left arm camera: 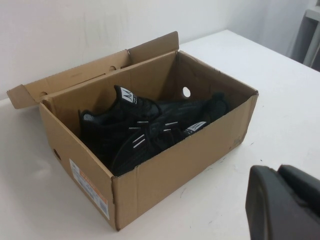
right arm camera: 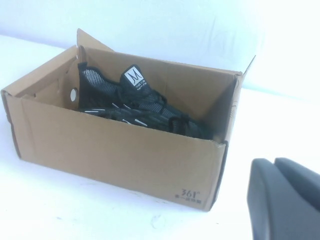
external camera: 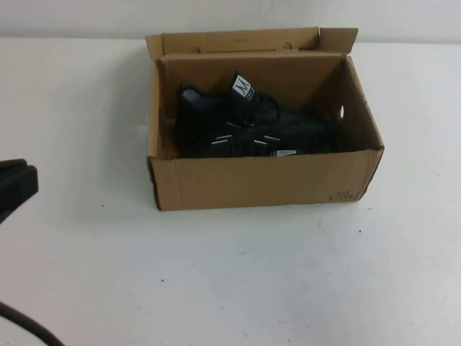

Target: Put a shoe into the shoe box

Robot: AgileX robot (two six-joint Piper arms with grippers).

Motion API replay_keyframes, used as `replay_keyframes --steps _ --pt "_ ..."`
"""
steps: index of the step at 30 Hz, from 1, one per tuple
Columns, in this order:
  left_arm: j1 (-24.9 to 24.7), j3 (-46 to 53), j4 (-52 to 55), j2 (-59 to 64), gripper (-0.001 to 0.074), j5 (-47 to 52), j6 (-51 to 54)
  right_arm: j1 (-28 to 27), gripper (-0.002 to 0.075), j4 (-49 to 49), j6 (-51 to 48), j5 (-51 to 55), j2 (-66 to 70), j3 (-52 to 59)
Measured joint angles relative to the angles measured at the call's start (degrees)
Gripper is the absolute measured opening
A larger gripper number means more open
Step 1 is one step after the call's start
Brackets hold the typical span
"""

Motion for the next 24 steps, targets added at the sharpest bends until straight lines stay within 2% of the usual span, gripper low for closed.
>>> replay_keyframes --steps 19,24 --pt "0.0 0.0 0.0 0.0 -0.0001 0.0 0.2 0.0 -0.0016 0.1 0.0 0.0 0.0 0.0" --pt "0.0 1.6 -0.5 -0.1 -0.0001 -4.4 0.2 0.0 -0.0016 0.1 0.0 0.0 0.0 0.0"
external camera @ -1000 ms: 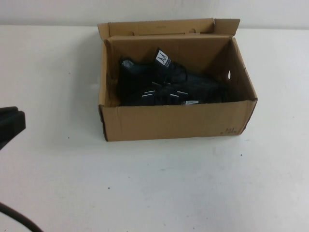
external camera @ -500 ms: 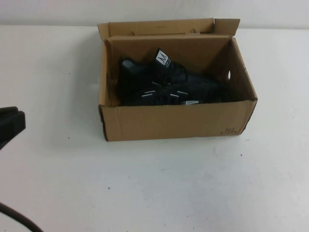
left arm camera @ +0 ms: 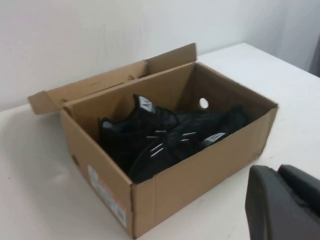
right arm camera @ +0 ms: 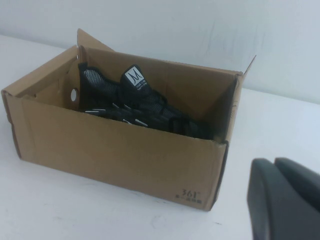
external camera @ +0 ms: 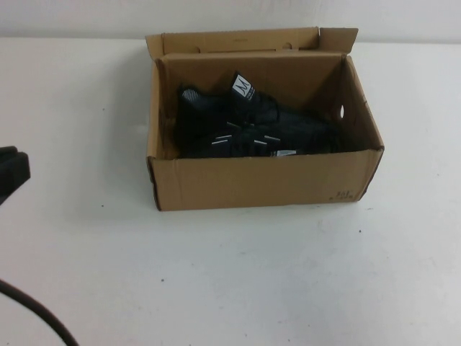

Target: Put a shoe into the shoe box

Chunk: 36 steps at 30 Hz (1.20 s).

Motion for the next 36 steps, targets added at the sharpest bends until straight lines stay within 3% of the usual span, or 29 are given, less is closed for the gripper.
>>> replay_keyframes --steps 8,14,17,24,29,36 --pt "-0.4 5.0 6.0 -9.6 -0.0001 -4.6 0.0 0.0 -0.0016 0.0 0.0 0.0 0.0 0.0" --pt "-0.6 14.5 9.9 -21.6 -0.0001 -11.9 -0.9 0.0 -0.0016 0.0 0.0 0.0 0.0 0.0" --pt "-0.6 19.5 15.9 -26.4 -0.0001 -15.5 -9.6 0.0 -0.0016 0.0 0.0 0.0 0.0 0.0" --pt "-0.7 29.7 44.1 -31.4 -0.0001 -21.8 -53.1 0.0 -0.0016 0.0 0.0 0.0 0.0 0.0" --pt "-3.2 36.9 49.5 -33.2 -0.0001 -28.5 -57.8 0.0 -0.0016 0.0 0.0 0.0 0.0 0.0" --pt "-7.4 44.8 49.8 -33.3 -0.0001 -28.7 -57.8 0.0 -0.0016 0.0 0.0 0.0 0.0 0.0"
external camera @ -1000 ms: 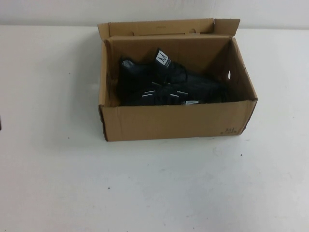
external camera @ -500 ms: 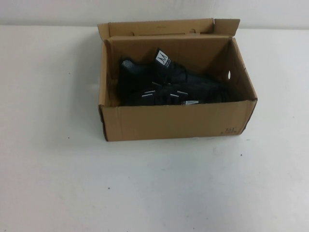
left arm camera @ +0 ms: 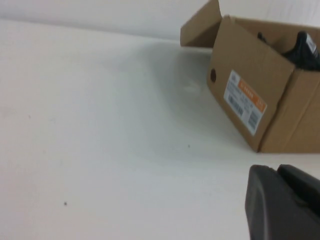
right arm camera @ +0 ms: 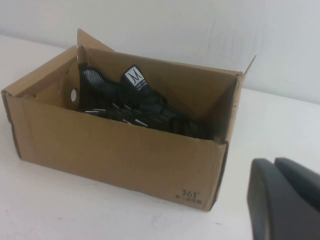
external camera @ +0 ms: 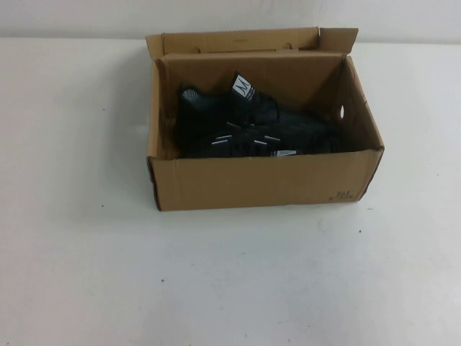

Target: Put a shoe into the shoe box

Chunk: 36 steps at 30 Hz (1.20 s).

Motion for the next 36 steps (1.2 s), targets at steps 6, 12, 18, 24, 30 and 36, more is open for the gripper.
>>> replay_keyframes --steps 6,12,18,24,30,36 --pt "-1.8 1.4 0.1 0.0 -0.0001 6.2 0.0 0.0 -0.0016 0.0 0.0 0.0 0.0 0.0" --pt "-2.2 1.4 0.1 0.0 -0.0001 8.0 1.5 0.0 -0.0016 0.0 0.0 0.0 0.0 0.0" --pt "-2.2 1.4 0.1 0.0 -0.0001 8.0 2.1 0.0 -0.0016 0.0 0.0 0.0 0.0 0.0" --pt "-2.2 1.4 0.1 0.0 -0.0001 8.1 2.1 0.0 -0.0016 0.0 0.0 0.0 0.0 0.0" --pt "-2.2 1.4 0.1 0.0 -0.0001 8.1 2.1 0.0 -0.0016 0.0 0.0 0.3 0.0 0.0" --pt "-2.2 1.4 0.1 0.0 -0.0001 8.1 2.1 0.0 -0.0016 0.0 0.0 0.3 0.0 0.0"
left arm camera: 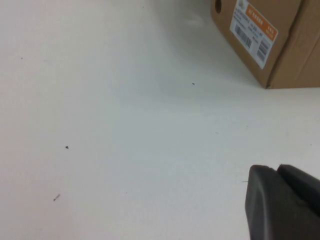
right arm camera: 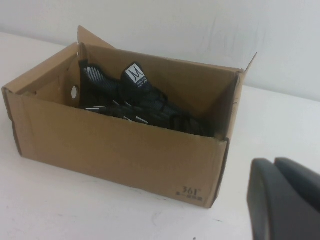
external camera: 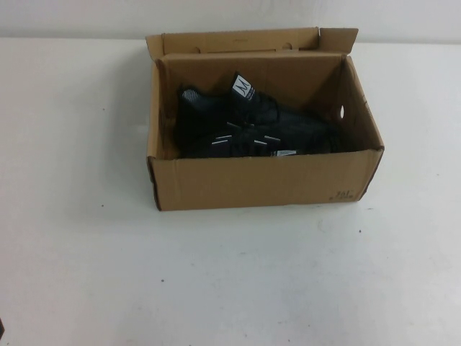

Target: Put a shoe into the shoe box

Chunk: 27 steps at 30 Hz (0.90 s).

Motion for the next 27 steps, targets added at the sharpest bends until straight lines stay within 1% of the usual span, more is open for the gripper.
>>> replay_keyframes --steps 8,13,17,22,27 --pt "0.0 0.0 0.0 0.0 -0.0001 0.0 0.0 0.0 -0.0016 0.0 0.0 0.0 0.0 0.0" --pt "3.1 0.0 0.0 0.0 -0.0001 0.0 0.0 -0.1 -0.0016 0.0 0.0 0.2 -0.8 0.0" --pt "6.4 0.0 0.0 0.0 -0.0001 0.0 0.0 -2.0 -0.0016 0.0 0.0 0.6 -4.6 0.0" --pt "7.1 0.0 0.0 0.0 -0.0001 0.0 0.0 -4.1 -0.0016 0.0 0.0 1.0 -10.3 0.0" --pt "7.1 0.0 0.0 0.0 -0.0001 0.0 0.0 -4.1 -0.0016 0.0 0.0 1.2 -11.9 0.0"
